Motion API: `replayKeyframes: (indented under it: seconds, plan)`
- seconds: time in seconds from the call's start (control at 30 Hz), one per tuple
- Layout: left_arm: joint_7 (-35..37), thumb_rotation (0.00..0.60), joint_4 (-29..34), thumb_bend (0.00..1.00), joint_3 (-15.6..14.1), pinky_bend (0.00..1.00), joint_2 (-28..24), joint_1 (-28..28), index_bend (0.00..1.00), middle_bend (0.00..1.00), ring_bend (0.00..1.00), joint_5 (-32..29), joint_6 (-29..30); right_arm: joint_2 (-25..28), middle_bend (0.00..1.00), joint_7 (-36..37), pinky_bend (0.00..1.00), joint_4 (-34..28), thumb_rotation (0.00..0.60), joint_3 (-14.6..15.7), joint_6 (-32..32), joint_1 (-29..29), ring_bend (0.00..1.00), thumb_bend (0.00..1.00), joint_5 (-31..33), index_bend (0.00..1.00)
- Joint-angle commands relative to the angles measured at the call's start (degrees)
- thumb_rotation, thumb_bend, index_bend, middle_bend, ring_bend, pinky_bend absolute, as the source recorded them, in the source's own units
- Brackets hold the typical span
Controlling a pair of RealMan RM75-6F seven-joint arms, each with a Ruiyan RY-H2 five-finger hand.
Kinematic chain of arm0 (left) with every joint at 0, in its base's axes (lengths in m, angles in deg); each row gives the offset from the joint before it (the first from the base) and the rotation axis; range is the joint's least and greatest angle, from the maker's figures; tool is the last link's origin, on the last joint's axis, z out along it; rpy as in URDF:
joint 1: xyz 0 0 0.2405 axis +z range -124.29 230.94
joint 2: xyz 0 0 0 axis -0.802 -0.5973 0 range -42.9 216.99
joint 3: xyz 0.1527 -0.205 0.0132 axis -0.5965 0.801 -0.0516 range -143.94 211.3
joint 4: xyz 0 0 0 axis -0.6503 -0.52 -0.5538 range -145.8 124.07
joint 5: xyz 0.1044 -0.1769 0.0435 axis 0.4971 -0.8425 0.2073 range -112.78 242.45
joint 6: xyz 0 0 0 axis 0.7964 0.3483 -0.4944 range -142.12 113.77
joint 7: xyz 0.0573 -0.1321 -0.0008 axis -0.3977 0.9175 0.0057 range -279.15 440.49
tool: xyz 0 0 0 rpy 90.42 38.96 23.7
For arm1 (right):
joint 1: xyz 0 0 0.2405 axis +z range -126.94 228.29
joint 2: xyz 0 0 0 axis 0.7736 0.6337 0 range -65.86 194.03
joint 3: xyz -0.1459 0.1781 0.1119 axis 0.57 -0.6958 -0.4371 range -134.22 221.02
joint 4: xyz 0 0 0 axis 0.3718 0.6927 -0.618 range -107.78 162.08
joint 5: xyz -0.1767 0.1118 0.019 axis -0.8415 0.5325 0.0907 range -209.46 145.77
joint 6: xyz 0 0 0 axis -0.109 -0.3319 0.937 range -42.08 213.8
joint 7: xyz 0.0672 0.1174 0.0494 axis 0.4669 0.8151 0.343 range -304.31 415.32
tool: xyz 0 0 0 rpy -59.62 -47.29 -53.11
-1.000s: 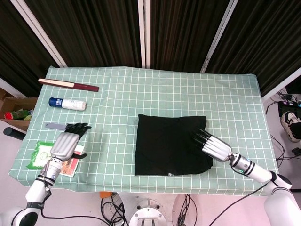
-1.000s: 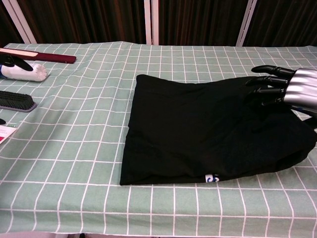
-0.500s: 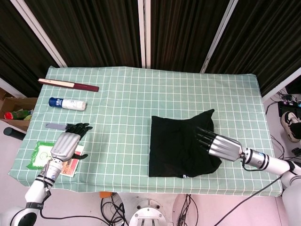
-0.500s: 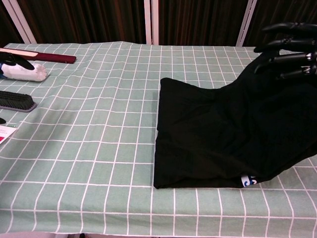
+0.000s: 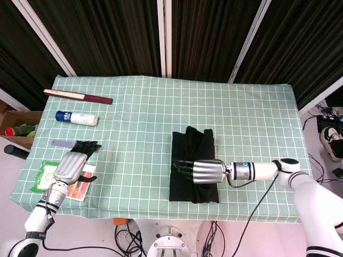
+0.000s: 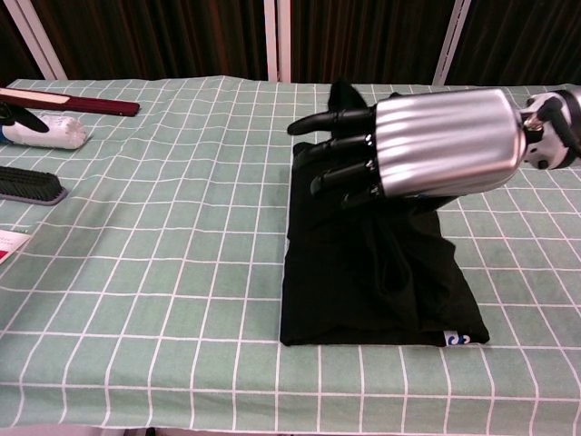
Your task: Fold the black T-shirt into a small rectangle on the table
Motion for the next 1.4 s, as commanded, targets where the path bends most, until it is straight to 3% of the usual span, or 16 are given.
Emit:
replayKeyframes:
  seconds: [0.03,0.3,0.47,0.53,0.6,0.67,0.77,0.97,1.07,1.13,1.17,1.27,1.4]
  plan:
    - [0.4,0.600,-0.4,0.09,-0.1,0.18,0.0,0.1,0.16,0.10,0.08,0.0,-0.3,-3.2,0.31,2.1,0.05,2.6,0.600,0.0,2.3,1.9,0.12,0.47,-0.8,0.60]
    - [1.5,0.600,-1.2,0.09,-0.3,0.18,0.0,0.3,0.16,0.10,0.08,0.1,-0.7,-9.1,0.31,6.2,0.05,9.0,0.600,0.4,4.4,4.4,0.12,0.43,-0.7,0.59]
    - [2.2,0.600,-1.4,0.09,-0.4,0.18,-0.1,0.7,0.16,0.10,0.08,0.3,-0.3,-11.7,0.30,7.7,0.04,11.2,0.600,0.7,5.2,4.3,0.12,0.22,0.1,0.50]
    - [2.4,0.600,-1.5,0.09,-0.5,0.18,-0.1,0.8,0.16,0.10,0.08,0.5,-0.3,-12.9,0.28,7.8,0.03,12.1,0.600,0.8,6.2,4.2,0.11,0.19,0.6,0.45]
    - [2.6,0.600,-1.6,0.09,-0.5,0.18,0.1,0.9,0.16,0.10,0.08,0.9,-0.1,-14.0,0.23,7.4,0.01,12.7,0.600,0.6,8.3,4.0,0.07,0.16,1.6,0.35]
    - [2.7,0.600,-1.7,0.09,-0.7,0.18,0.0,1.0,0.16,0.10,0.08,1.2,0.0,-14.4,0.11,7.0,0.00,11.8,0.600,0.0,10.1,3.8,0.01,0.07,2.9,0.13]
    - [2.7,0.600,-1.5,0.09,-0.7,0.18,-0.2,1.1,0.16,0.10,0.08,1.5,0.2,-14.1,0.01,6.1,0.00,9.0,0.600,-1.4,11.1,3.8,0.00,0.01,5.0,0.00]
    - [2.4,0.600,-0.8,0.09,-0.6,0.18,-0.9,1.4,0.16,0.10,0.08,2.0,0.9,-9.7,0.00,3.7,0.00,0.1,0.600,-5.2,8.4,2.6,0.00,0.06,9.2,0.00]
    - [2.4,0.600,-0.4,0.09,-0.6,0.18,-1.3,1.7,0.16,0.10,0.08,2.1,1.4,-5.1,0.06,3.0,0.01,-8.0,0.600,-6.7,8.1,0.1,0.00,0.19,12.8,0.06]
    - [2.3,0.600,-0.1,0.09,-0.6,0.18,-1.4,1.9,0.16,0.10,0.08,2.2,1.6,-0.6,0.13,4.0,0.08,-16.6,0.600,-7.2,9.4,-2.3,0.05,0.32,16.5,0.17]
    - [2.2,0.600,-0.1,0.09,-0.6,0.18,-1.5,2.0,0.16,0.10,0.08,2.1,1.7,1.6,0.15,4.7,0.13,-20.5,0.600,-7.0,10.1,-3.2,0.10,0.39,17.7,0.21]
    - [2.2,0.600,0.0,0.09,-0.6,0.18,-1.4,2.2,0.16,0.10,0.08,2.0,2.0,8.3,0.21,6.3,0.24,-31.9,0.600,-6.0,12.5,-5.7,0.18,0.47,21.4,0.29]
    - [1.9,0.600,0.1,0.09,-0.6,0.18,-1.3,2.2,0.16,0.10,0.08,1.6,1.6,14.5,0.24,6.2,0.26,-41.4,0.600,-3.9,15.7,-8.1,0.23,0.50,24.0,0.33]
